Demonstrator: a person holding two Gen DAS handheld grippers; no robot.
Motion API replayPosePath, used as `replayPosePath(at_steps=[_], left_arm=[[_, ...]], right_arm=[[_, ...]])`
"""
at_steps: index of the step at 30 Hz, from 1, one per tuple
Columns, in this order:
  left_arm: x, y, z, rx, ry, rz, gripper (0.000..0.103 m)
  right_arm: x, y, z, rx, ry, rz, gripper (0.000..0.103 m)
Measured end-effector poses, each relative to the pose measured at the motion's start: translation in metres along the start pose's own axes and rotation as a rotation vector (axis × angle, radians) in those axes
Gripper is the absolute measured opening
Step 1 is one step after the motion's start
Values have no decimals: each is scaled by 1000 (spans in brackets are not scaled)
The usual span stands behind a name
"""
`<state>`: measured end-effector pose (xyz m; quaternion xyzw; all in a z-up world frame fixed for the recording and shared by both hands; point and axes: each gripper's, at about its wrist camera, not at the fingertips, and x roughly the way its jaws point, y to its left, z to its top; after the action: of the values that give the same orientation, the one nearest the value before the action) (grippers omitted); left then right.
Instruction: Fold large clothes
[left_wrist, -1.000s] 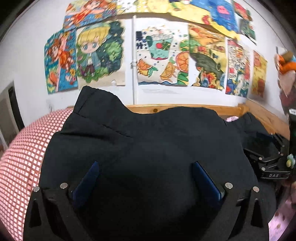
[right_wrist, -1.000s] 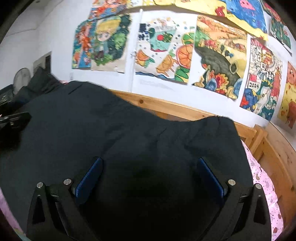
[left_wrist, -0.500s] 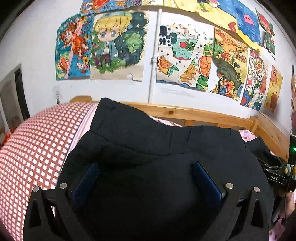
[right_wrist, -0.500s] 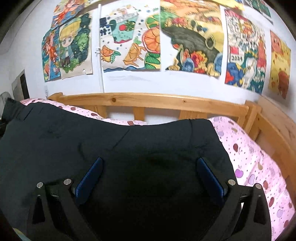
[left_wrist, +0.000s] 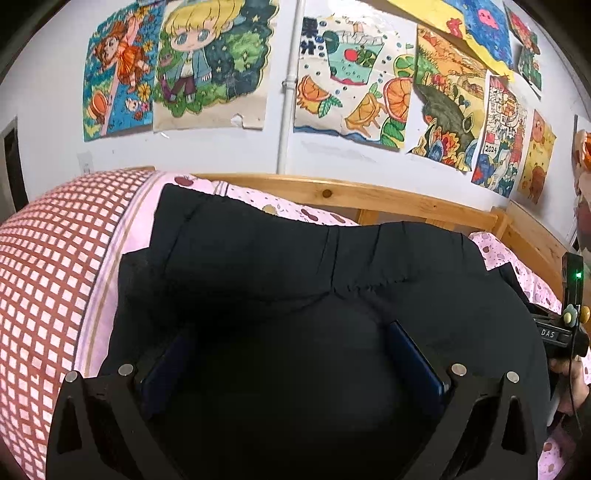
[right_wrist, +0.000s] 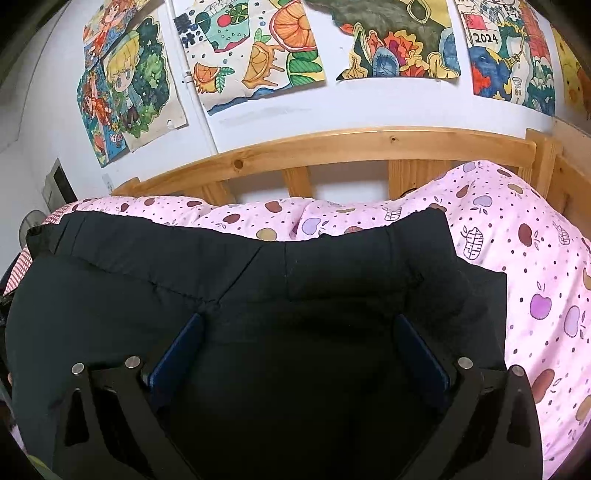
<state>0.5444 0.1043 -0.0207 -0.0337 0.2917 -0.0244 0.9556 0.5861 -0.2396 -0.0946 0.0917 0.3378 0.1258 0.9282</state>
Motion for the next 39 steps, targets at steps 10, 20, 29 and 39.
replayPosePath(at_steps=[10,20,29,39], left_arm=[[-96,20,-6,46,-192,41,103],[-87,66,-22,5,70,102,103],[-65,81,-33,-132,158,-161,103],[-53,82,-54,-175,256,-316,103]], right_arm=[[-67,-26,-8,128,-115,81,101],[-118,-67,-17,31,-8,-144,101],[-110,-122,-29,149,38,-6,101],[-57,-102,-48,65,228,260,102]])
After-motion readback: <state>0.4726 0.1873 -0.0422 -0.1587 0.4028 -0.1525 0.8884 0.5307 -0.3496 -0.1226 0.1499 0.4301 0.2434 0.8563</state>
